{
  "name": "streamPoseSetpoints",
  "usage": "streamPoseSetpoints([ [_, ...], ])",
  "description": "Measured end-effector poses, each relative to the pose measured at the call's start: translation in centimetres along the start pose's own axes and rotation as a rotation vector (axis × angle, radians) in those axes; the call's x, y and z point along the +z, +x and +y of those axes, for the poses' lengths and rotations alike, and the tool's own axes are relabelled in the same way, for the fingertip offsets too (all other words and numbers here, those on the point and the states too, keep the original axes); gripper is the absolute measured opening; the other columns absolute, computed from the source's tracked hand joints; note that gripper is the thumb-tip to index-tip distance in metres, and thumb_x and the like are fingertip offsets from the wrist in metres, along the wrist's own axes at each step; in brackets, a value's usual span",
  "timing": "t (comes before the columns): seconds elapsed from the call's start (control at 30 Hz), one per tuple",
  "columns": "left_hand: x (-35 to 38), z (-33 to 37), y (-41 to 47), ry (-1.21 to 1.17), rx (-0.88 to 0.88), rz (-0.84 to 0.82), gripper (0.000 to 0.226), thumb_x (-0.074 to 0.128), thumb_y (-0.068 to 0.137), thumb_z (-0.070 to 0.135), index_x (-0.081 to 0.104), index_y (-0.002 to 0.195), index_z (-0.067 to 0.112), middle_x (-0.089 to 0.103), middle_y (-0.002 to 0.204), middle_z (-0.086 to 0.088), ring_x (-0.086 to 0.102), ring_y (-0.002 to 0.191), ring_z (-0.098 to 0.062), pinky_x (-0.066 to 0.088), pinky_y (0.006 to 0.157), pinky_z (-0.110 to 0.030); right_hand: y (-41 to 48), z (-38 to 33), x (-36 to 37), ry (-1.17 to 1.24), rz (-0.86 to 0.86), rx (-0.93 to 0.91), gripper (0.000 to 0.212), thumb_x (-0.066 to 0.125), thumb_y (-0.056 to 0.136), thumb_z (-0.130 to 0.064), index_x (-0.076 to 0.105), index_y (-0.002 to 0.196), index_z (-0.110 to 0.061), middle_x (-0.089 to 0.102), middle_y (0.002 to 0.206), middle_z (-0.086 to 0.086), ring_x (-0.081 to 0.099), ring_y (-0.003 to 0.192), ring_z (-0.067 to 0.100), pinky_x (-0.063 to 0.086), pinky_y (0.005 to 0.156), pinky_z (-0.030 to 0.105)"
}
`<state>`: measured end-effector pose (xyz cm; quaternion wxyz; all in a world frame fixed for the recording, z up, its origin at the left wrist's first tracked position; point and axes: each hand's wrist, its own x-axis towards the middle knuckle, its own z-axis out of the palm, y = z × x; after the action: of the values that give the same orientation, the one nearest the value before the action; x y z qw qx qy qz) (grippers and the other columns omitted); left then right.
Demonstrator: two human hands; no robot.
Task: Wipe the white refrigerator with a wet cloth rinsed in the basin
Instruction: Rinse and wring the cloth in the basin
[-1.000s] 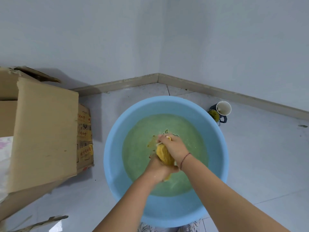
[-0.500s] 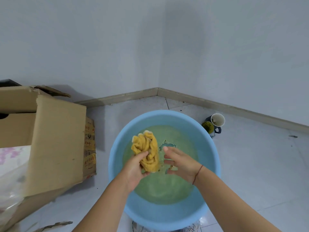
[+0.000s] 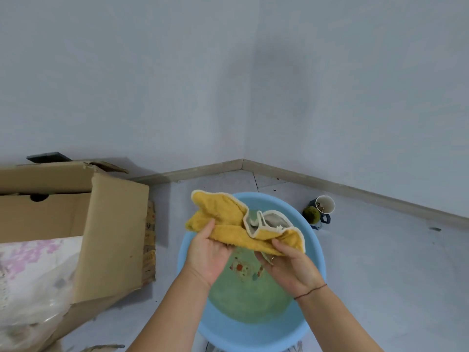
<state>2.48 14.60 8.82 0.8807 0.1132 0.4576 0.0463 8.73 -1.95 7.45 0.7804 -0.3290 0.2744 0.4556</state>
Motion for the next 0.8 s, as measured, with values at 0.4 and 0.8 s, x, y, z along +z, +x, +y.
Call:
streamPoseSetpoints([
  [0.4,5.9,3.2,-6.8,0.134,-0.15,-0.231,0.041,0.045,0.077,0.007,0.058,0.116,0.004,0.067,0.115,-0.022,0.061,0.108,-0.036,0.048,0.091,-0.053,-3.3,-5.0,4.7,-0.715,0.135,-0.163,0.038,0.037,0.097,-0.05,0.055,0.118,-0.025,0.055,0.132,-0.007,0.049,0.124,0.009,0.032,0.107,0.031],
  [0.8,11.7,9.6,-14.7,0.757,-0.177,-0.13,0.059,0.069,0.078,0.034,0.059,0.124,0.0,0.069,0.113,-0.018,0.069,0.1,-0.028,0.053,0.091,-0.044,-10.7,-10.0,15.0,-0.86,-0.176,-0.023,0.039,0.061,0.089,-0.025,0.061,0.116,0.003,0.07,0.106,0.016,0.068,0.093,0.024,0.057,0.078,0.033],
])
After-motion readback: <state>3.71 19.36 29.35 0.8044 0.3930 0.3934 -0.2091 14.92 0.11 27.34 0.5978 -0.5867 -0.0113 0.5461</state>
